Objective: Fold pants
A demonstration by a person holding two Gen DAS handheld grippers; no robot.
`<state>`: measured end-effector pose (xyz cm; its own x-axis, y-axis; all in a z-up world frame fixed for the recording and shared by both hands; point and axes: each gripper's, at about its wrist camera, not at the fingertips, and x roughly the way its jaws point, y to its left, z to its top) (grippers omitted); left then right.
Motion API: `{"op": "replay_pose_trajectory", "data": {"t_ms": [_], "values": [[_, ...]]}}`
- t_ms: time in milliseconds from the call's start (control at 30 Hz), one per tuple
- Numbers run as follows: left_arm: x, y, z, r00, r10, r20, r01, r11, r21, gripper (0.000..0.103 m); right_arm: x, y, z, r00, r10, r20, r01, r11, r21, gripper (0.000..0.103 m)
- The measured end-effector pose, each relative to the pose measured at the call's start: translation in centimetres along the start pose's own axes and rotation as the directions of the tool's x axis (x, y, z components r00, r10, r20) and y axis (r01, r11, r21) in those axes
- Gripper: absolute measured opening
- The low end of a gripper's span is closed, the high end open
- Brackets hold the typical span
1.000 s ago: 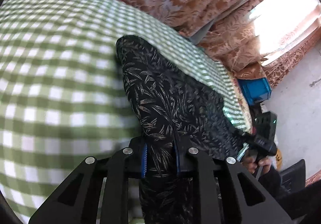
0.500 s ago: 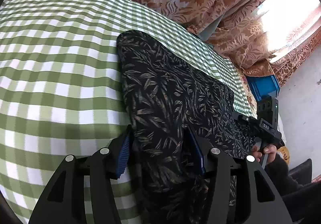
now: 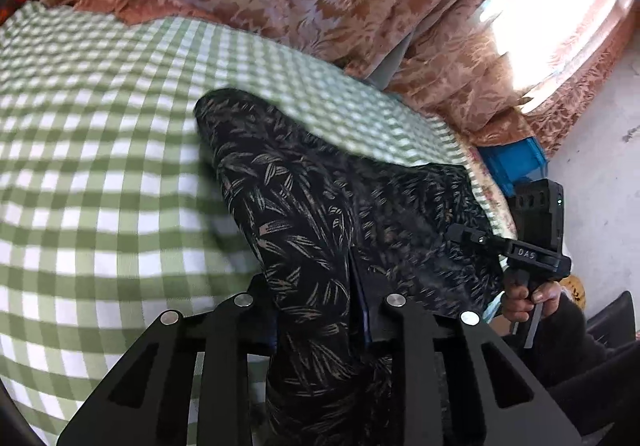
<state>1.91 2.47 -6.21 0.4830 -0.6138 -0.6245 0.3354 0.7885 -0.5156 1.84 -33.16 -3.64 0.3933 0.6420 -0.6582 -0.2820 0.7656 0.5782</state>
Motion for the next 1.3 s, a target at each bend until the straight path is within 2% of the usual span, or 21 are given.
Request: {"op": "replay_pose_trajectory", "data": {"t_ms": [100,267,433,700,833,900,1000,1067,1100,1167,1233,1267,1300], "values": [[-0.8,-0.8,1.2,0.999,-0.01,0.032,0.009,1.0,0.029,0.027,-0.6,1.4,0.9,1.0,0.007,0.02,-0.006,0.999,-0.041,0.028],[-1.3,-0.9,4.7,0.997,0.009,0.081,-0.014,0.998,0.061,0.027,-0.6,2.6,3.5,0.998,0.02,0.059,-0.016,0.997,-0.076,0.028],[-0.2,-0.9,9.4,0.993,0.064,0.1,-0.077,0.988,0.132,0.027,1.2,2.4,7.8,0.998,0.0,0.068,0.007,0.995,-0.098,0.028],[3.2,1.9,17.4,0.987,0.13,0.099,-0.143,0.979,0.143,0.027,4.2,1.6,16.0,0.994,-0.052,0.101,0.065,0.988,-0.139,0.028],[5.6,4.2,19.9,0.983,0.166,0.072,-0.175,0.976,0.127,0.028,6.6,0.3,19.4,0.992,-0.065,0.11,0.077,0.991,-0.113,0.028],[6.9,5.5,20.3,0.981,0.186,0.046,-0.19,0.975,0.111,0.03,8.2,-0.7,20.5,0.992,-0.077,0.102,0.088,0.991,-0.099,0.029],[9.9,8.6,20.0,0.964,0.264,-0.024,-0.261,0.962,0.082,0.036,11.1,-2.8,21.6,0.992,-0.107,0.071,0.112,0.992,-0.059,0.03],[10.8,10.1,19.2,0.964,0.261,-0.046,-0.258,0.965,0.049,0.041,13.2,-4.4,21.5,0.99,-0.137,0.033,0.138,0.99,-0.026,0.032],[10.8,10.6,18.8,0.969,0.246,-0.031,-0.245,0.969,0.032,0.041,14.3,-5.5,21.1,0.989,-0.147,0.008,0.147,0.989,-0.006,0.036],[10.7,10.6,18.6,0.97,0.242,-0.018,-0.241,0.97,0.018,0.042,15.2,-6.9,20.5,0.992,-0.126,0.004,0.126,0.992,0.031,0.037],[10.5,10.3,18.5,0.966,0.26,-0.012,-0.259,0.965,0.035,0.044,15.1,-7.3,20.1,0.994,-0.106,0.02,0.105,0.994,0.037,0.037],[10.4,10.1,18.6,0.961,0.276,-0.011,-0.276,0.96,0.039,0.05,15.2,-7.5,20.1,0.994,-0.104,0.018,0.103,0.994,0.041,0.037],[10.3,10.0,18.6,0.957,0.291,-0.011,-0.291,0.956,0.033,0.051,15.2,-7.6,20.2,0.994,-0.105,0.015,0.105,0.994,0.045,0.039]]}}
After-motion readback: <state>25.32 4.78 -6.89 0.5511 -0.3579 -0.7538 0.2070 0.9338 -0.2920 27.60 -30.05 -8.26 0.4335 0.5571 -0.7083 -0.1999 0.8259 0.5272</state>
